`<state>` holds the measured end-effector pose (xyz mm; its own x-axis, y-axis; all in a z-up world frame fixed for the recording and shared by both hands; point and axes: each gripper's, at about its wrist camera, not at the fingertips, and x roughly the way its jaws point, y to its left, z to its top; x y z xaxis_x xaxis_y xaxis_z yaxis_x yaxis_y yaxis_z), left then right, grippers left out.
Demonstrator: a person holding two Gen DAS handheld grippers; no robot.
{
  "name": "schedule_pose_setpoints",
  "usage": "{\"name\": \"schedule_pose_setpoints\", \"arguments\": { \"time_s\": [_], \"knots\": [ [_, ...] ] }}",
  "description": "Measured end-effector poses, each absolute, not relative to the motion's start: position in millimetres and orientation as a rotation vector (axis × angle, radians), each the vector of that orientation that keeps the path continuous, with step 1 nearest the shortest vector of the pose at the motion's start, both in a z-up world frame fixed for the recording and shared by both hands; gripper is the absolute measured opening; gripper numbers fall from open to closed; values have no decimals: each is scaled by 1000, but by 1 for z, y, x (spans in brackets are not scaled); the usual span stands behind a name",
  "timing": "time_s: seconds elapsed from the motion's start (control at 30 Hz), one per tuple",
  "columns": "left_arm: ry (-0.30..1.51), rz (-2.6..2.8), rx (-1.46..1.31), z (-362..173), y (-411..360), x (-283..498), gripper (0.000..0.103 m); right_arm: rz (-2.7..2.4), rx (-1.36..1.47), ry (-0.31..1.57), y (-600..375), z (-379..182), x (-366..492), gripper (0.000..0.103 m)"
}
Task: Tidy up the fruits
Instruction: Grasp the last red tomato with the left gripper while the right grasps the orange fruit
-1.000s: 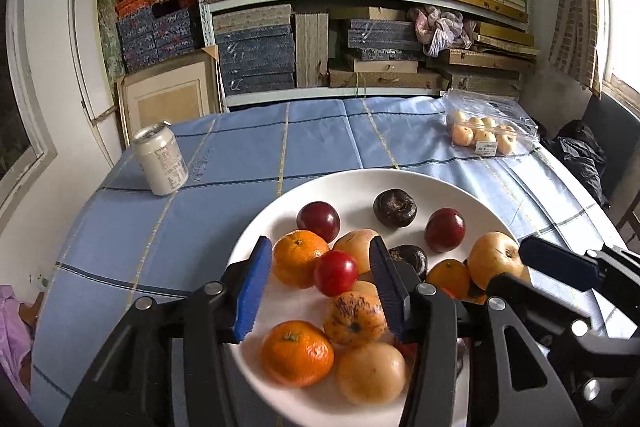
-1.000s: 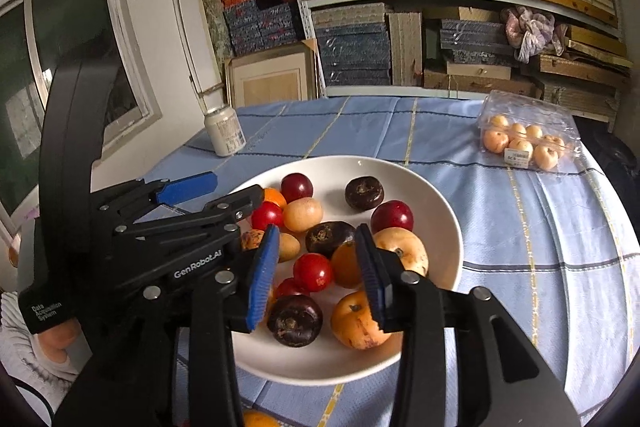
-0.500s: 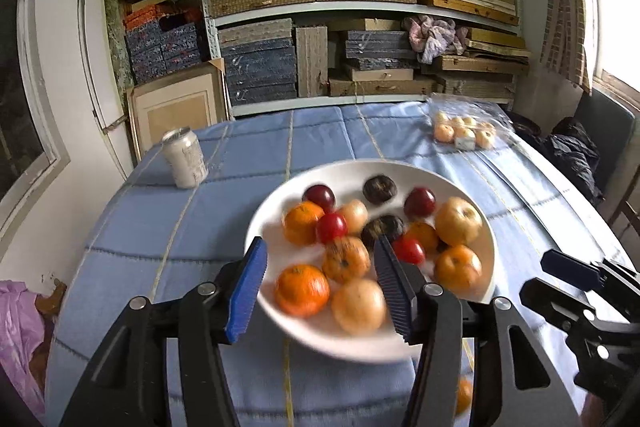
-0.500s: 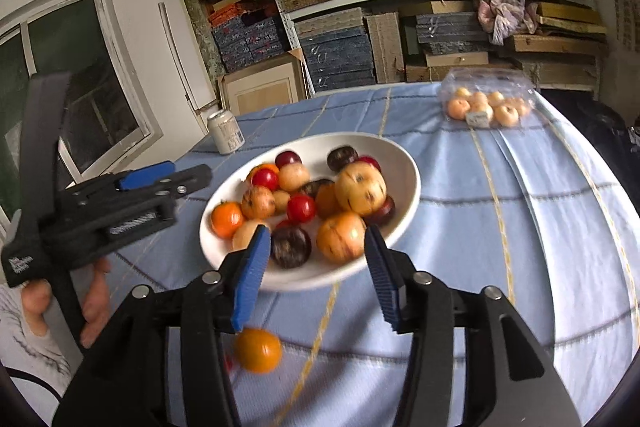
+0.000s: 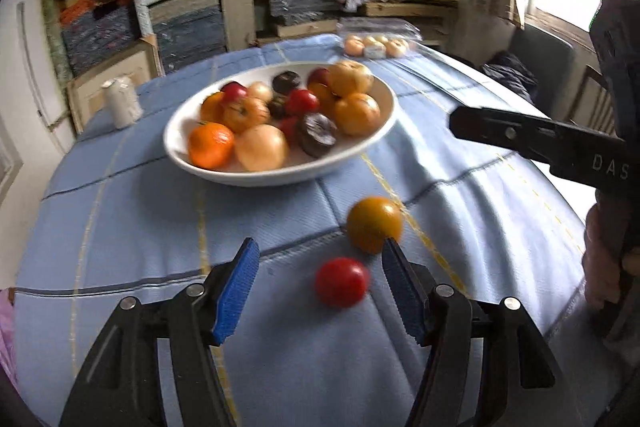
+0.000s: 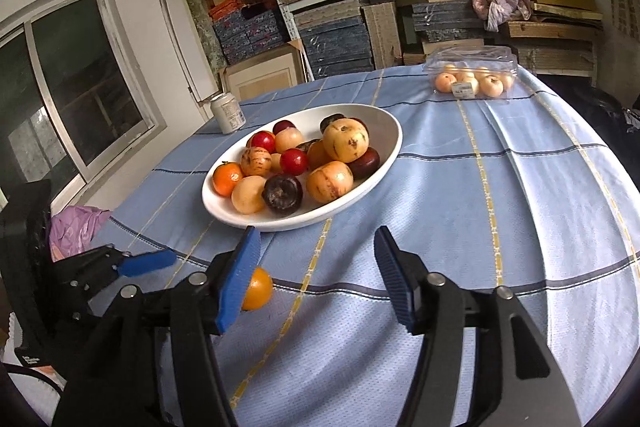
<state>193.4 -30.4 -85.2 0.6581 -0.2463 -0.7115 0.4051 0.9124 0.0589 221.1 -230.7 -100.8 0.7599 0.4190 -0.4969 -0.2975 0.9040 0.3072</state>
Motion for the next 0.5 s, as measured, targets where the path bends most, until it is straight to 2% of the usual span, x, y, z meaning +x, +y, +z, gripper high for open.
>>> {"name": "schedule_pose_setpoints", "arguments": {
  "time_s": [0.03, 0.1, 0.13, 0.5],
  "knots": [
    [788, -387, 222, -90, -32, 195, 61, 397, 215, 595, -229, -102, 221, 58],
    [828, -398, 232, -101, -34, 196, 39, 412, 212, 611, -226, -103, 223, 58],
    [850, -407, 233, -106, -36, 196, 34, 419, 207, 617, -224, -104, 224, 58],
    [832, -412, 193, -102, -27, 194, 32, 532, 44, 717, -167, -122, 229, 58]
  ]
}}
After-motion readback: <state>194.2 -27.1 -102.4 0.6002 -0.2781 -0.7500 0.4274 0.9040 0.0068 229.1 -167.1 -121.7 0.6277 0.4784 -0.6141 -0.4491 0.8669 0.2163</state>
